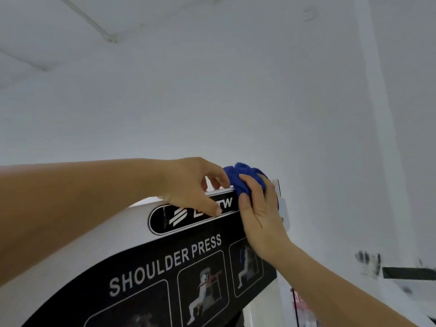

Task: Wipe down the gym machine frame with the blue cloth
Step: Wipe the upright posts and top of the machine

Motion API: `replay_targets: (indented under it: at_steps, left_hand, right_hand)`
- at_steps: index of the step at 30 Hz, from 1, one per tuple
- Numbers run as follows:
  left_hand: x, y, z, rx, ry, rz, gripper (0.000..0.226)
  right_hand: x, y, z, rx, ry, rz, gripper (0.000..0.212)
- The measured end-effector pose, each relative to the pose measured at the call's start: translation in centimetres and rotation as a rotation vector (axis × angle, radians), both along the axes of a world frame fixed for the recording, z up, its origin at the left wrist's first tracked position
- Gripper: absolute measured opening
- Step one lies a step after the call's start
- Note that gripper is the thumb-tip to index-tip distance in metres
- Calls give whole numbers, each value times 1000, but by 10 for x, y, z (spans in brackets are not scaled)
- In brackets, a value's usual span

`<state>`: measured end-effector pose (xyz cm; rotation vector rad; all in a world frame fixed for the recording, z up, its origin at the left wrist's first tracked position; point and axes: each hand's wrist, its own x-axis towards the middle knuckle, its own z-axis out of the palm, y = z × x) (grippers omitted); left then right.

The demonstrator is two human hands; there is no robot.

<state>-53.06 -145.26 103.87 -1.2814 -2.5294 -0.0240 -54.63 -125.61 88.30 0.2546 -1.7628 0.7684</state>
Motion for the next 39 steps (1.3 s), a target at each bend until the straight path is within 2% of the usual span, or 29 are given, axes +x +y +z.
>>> replay_targets:
  at_steps: [2, 6, 8, 11, 14, 19, 26, 31, 33, 36, 39]
  left_hand:
    - [0, 2, -1, 1, 17, 6, 52]
    - [1, 1, -3, 6, 40, 9, 47]
    - [2, 1, -4, 13, 37, 11, 46]
    - [5, 5, -5, 6, 99, 25, 47]
    - [9, 17, -7, -22, 200, 54, 50]
    - [12, 29, -11, -27, 185, 98, 49]
    - [15, 34, -16, 16, 174, 93, 41]
    - [14, 32, -16, 16, 186, 94, 43]
    - [13, 30, -16, 13, 189, 93, 44]
    - [10, 28, -17, -2, 225, 79, 46]
    - [9, 29, -18, -10, 245, 84, 46]
  right_hand:
    - [-4, 14, 4, 5, -12, -10, 47]
    - [-16, 52, 16, -159, -150, -13, 42]
    - [-16, 51, 17, -185, -147, -18, 42]
    - [-9, 25, 4, -95, -69, -37, 42]
    - [-3, 12, -16, 3, -16, 32, 46]
    - [-13, 62, -25, -184, -136, 22, 48]
    - [8, 42, -106, -170, -136, -31, 35]
    - [5, 54, -85, -186, -113, -34, 11]
    - [-5, 53, -53, -215, -78, -47, 19]
    - [-17, 50, -25, -310, -118, -38, 48]
    - [-19, 49, -42, -237, -105, -53, 53]
